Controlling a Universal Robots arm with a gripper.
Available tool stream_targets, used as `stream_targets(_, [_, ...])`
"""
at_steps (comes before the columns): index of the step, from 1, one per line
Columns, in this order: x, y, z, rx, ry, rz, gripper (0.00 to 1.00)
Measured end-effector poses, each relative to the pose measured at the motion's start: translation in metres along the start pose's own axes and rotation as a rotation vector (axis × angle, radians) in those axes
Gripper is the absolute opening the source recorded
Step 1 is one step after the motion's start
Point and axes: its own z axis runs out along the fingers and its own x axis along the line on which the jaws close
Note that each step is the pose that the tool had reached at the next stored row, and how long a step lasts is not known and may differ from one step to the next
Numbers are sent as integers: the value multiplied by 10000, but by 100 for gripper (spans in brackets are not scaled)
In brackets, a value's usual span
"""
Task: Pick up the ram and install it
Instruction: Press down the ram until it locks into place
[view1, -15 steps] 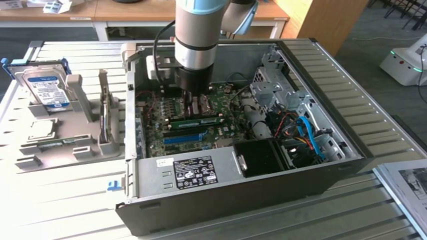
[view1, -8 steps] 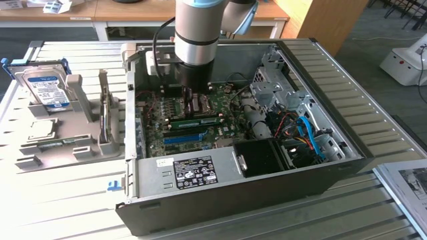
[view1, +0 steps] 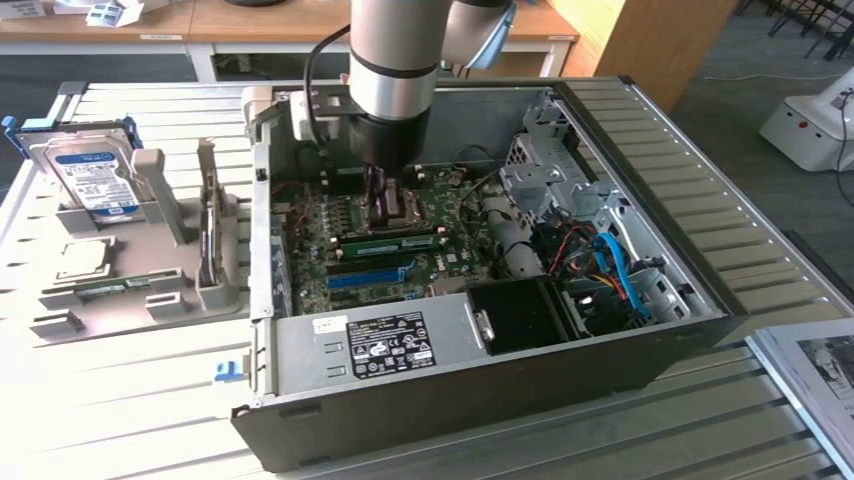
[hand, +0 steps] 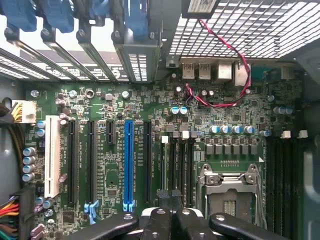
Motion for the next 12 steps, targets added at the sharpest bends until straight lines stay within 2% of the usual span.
stream_targets(12, [-9,5,-179,-19,0,1,10])
